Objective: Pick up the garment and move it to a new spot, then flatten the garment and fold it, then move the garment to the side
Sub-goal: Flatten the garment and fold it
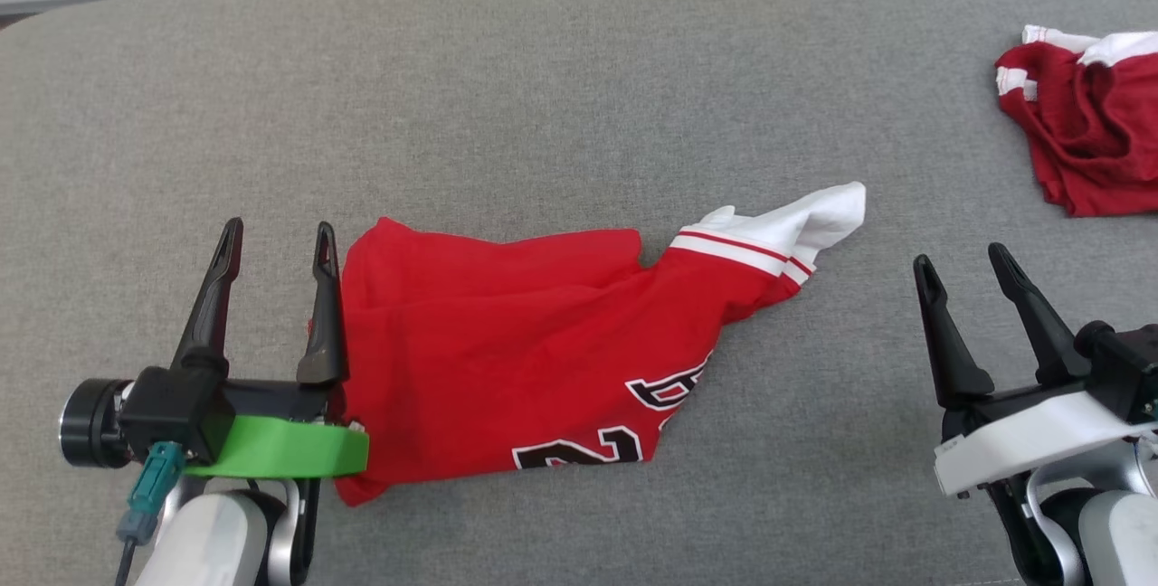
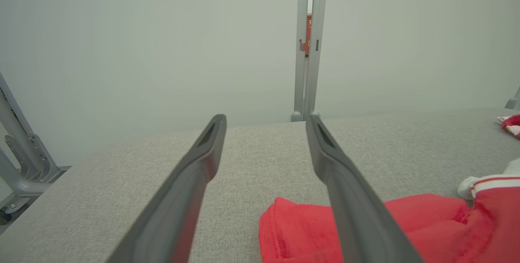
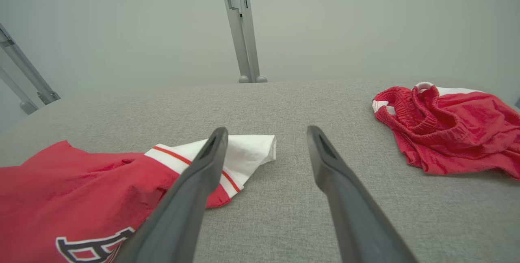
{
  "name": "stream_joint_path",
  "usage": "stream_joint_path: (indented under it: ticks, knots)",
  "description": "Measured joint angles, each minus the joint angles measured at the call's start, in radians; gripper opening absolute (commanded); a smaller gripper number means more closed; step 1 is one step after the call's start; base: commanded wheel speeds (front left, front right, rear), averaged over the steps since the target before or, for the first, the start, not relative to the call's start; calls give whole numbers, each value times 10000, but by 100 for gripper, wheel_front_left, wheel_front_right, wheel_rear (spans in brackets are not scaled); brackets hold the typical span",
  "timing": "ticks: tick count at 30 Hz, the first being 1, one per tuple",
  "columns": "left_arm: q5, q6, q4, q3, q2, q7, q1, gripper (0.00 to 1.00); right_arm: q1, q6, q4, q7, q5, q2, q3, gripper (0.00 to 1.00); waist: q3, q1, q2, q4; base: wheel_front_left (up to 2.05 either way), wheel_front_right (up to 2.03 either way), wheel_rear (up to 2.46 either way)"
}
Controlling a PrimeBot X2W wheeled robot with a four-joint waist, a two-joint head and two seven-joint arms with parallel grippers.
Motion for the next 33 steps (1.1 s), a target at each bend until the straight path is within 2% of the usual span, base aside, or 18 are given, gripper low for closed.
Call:
stream_joint_path:
  ticks: [12,21,22,23,24,29,33]
  knots:
    - [378,-213,-104,-150,-407,-2,-1009,100,-1825,0,2341,-207,708,-759,878,100,1400,0,0,459,0,0,0]
    - [573,-401,-31,-15,-604,-2,-1155,100,-3184,0,4102,-303,1482,-1419,2445,100,1868,1,0,660,0,0,0]
    - [596,-412,-17,-6,-619,-4,-1177,100,-3295,0,4232,-301,1578,-1452,2583,93,1867,0,0,656,0,0,0]
    - [623,-449,-2,4,-639,-4,-1204,100,-3423,0,4387,-301,1685,-1507,2709,40,1860,0,0,656,0,0,0]
    - [625,-481,19,15,-660,-4,-1224,100,-3516,0,4520,-368,1758,-1555,2759,0,1846,0,0,657,0,0,0]
    - [704,-537,92,107,-754,-4,-1226,100,-3664,8,4738,-1026,1967,-1779,2861,0,1701,0,0,640,0,0,0]
    - [727,-575,150,190,-838,-4,-1177,100,-3605,8,4266,-1555,1927,-1994,2562,0,1513,0,0,582,0,0,0]
